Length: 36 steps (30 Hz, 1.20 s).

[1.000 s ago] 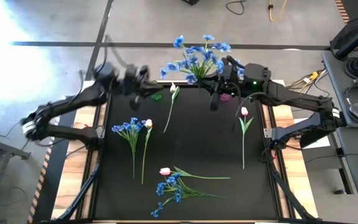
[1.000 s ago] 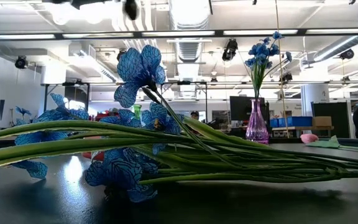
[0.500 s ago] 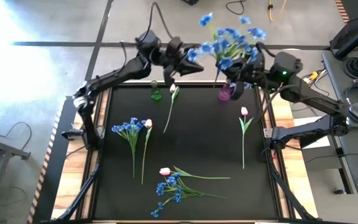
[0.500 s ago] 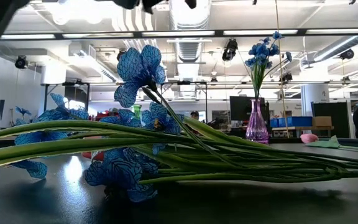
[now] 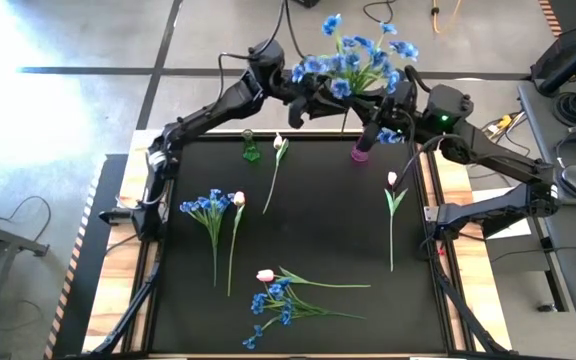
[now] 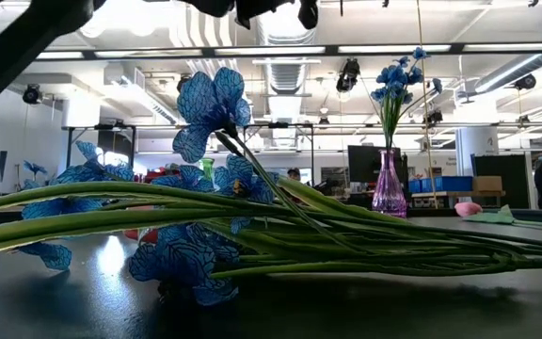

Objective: Sort flowers into vase by color
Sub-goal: Put the blue flowers into the violet vase

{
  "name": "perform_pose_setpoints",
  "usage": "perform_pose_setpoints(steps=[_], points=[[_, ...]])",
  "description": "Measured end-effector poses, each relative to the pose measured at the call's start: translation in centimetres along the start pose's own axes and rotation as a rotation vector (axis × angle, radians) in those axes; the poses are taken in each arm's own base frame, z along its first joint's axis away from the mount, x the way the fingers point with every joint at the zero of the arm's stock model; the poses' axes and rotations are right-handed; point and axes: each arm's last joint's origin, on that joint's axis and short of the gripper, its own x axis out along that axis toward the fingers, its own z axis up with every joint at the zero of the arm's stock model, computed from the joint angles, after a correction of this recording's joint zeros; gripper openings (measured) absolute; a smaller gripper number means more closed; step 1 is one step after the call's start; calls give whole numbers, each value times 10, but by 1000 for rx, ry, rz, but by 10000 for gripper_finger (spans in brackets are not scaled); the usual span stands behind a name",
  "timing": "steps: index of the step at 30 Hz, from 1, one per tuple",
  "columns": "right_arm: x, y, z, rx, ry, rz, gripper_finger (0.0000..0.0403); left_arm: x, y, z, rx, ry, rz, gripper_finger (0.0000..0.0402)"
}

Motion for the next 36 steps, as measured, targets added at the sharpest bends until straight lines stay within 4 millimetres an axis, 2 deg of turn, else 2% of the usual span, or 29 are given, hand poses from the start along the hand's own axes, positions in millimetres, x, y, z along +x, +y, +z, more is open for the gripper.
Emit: perform_pose_setpoints(steps=[3, 8, 17, 26, 31, 36], points=[[-2, -1, 3, 2, -19, -5, 22, -3, -5, 2, 44, -6, 11, 148], [0, 0, 2, 9, -19, -1, 22, -1, -5, 4, 65, -24, 49, 145], [5, 1, -2, 14, -8, 0, 22, 2, -3, 5, 77, -32, 48, 97], [5, 0, 0, 29, -26, -4, 22, 2, -3, 7, 112, -40, 59, 12], [5, 0, 0, 76, -24, -21, 33, 2, -3, 7, 117, -41, 64, 7], [0, -2, 3, 76, -25, -63, 78, 2, 0, 8, 156, -71, 156, 2]])
